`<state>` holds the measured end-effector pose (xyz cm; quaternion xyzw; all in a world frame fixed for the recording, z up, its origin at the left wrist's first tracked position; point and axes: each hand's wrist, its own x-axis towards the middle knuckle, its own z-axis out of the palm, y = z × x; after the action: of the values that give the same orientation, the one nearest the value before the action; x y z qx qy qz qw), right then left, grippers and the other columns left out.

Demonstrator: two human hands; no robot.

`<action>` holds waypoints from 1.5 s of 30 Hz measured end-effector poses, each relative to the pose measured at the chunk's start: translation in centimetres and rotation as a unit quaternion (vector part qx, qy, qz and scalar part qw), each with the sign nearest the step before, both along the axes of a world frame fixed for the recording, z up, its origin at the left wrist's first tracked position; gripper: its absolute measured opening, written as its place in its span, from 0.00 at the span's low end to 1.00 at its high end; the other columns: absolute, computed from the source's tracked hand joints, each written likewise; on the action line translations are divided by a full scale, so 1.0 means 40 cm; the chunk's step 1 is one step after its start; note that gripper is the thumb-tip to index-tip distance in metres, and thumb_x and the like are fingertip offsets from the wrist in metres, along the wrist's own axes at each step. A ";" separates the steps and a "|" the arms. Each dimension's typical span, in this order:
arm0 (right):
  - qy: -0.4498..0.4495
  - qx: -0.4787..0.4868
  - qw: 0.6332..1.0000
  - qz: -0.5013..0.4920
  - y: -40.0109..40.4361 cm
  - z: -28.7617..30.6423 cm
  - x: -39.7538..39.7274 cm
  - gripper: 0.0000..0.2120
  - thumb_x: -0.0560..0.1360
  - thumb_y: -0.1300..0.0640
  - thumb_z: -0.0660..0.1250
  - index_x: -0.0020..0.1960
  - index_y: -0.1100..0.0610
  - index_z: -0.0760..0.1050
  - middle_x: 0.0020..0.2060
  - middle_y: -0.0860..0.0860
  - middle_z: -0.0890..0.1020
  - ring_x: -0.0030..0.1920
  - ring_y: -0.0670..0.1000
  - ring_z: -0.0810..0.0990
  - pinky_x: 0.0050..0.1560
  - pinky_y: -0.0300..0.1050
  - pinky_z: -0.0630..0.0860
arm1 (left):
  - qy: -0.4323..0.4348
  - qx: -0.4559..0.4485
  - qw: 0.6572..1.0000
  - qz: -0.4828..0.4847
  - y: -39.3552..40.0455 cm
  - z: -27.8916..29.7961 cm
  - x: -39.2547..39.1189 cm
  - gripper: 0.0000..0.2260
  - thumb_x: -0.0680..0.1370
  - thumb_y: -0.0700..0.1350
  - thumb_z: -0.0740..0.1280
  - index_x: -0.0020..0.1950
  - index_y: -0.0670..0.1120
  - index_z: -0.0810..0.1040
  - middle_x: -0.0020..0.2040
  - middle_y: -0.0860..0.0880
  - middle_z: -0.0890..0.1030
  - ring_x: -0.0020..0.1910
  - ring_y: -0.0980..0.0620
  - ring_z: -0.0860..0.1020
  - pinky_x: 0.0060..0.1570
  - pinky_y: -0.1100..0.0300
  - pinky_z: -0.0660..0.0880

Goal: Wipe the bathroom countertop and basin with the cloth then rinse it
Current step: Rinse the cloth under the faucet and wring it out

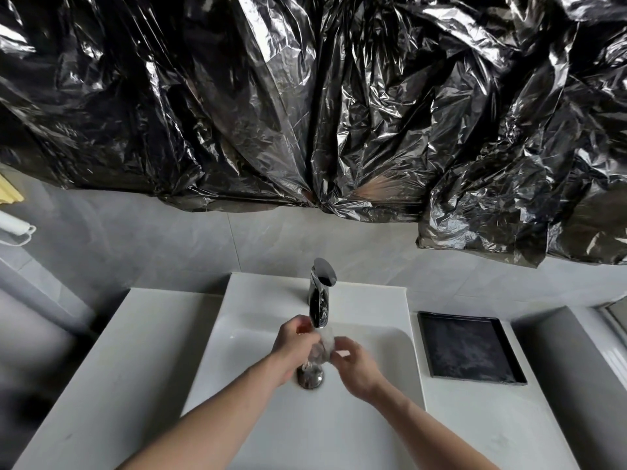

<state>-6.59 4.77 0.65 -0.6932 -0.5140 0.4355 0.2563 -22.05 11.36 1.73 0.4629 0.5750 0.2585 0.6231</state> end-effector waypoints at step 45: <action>0.143 -0.054 0.988 0.012 0.053 0.011 -0.050 0.13 0.73 0.64 0.60 0.33 0.51 0.71 0.31 0.49 0.70 0.32 0.49 0.67 0.34 0.40 0.67 | 0.218 0.214 0.951 -0.056 0.004 0.056 -0.106 0.13 0.77 0.40 0.66 0.57 0.56 0.80 0.56 0.57 0.80 0.47 0.58 0.81 0.51 0.59 0.78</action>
<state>-8.59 6.89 1.10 -0.6307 -0.4560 0.5598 0.2844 -26.27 11.54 3.95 0.6620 0.6009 0.2331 0.3826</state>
